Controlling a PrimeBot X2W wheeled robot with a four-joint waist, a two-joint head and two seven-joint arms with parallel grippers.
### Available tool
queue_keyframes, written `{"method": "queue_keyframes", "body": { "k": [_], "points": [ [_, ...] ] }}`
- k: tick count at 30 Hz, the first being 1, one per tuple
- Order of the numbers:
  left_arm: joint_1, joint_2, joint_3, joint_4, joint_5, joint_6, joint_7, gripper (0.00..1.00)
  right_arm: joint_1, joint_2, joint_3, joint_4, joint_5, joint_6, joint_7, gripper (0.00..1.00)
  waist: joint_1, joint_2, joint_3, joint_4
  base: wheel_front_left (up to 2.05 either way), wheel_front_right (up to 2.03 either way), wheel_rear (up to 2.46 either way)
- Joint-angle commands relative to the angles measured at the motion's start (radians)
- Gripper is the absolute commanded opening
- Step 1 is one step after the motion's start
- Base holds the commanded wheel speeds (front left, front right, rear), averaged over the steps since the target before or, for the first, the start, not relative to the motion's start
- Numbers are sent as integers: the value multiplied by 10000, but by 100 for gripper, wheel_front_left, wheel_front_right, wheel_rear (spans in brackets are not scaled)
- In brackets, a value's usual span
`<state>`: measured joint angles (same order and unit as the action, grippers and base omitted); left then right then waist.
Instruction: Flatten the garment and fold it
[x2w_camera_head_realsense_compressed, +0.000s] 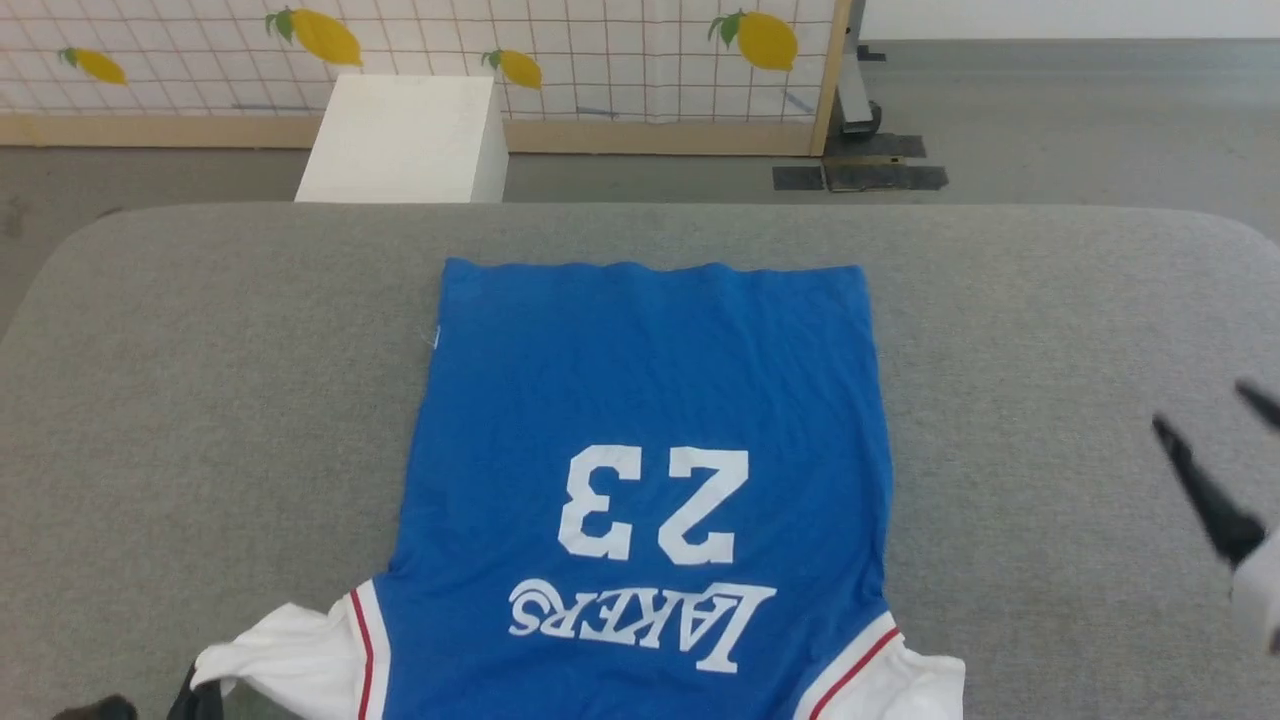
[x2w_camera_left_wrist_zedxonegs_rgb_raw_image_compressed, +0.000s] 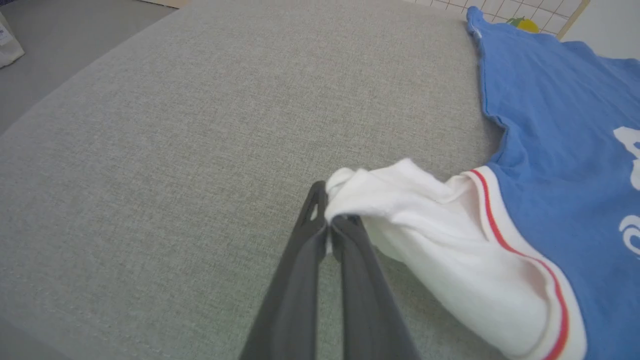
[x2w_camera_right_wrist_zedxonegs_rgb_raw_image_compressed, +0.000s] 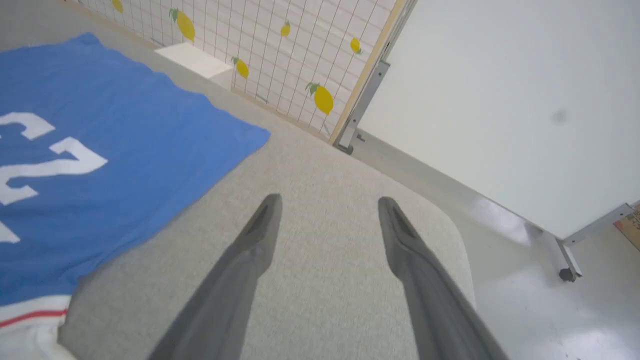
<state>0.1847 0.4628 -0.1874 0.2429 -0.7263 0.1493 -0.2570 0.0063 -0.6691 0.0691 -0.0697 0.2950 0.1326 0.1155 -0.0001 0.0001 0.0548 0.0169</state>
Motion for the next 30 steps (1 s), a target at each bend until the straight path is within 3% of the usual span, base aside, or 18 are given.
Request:
{"method": "queue_keyframes", "body": {
  "k": [1, 5, 14, 16, 19, 22, 30],
  "points": [
    [-270, -72, -77, -91, 111, -50, -46, 0, -595, -51, -45, -128, 142, -19, 142, 100, 1, -1, 244, 254, 0, 0, 0],
    [-733, -135, -295, -324, 347, -111, -46, 0, -2395, -336, 185, -31, 689, -19, 1074, 100, 1, -1, 775, 693, 0, 0, 0],
    [-2001, -735, -690, -559, 995, -442, -47, 0, -7386, -1016, 2751, 1813, 3064, -19, 5623, 100, 1, -1, 2557, 1959, 0, 0, 0],
    [-2389, -1049, -787, -539, 1223, -610, -47, 0, -8525, -1085, 3495, 2497, 3791, -19, 7271, 100, 1, -1, 3111, 2394, 0, 0, 0],
    [-2721, -1374, -842, -513, 1462, -784, -47, 0, -9422, -1068, 3722, 3296, 4174, -19, 8488, 100, 1, -1, 3620, 2788, 0, 0, 0],
    [-2983, -1678, -856, -484, 1692, -955, -47, 0, -9954, -1002, 3892, 4059, 4015, -19, 9001, 100, 1, -1, 3982, 3078, 0, 0, 0],
    [-3397, -2337, -783, -421, 2280, -1395, -47, 0, -10339, -139, 3518, 6001, 3671, -19, 8639, 100, 1, -1, 4541, 3506, 0, 0, 0]
  ]
}}
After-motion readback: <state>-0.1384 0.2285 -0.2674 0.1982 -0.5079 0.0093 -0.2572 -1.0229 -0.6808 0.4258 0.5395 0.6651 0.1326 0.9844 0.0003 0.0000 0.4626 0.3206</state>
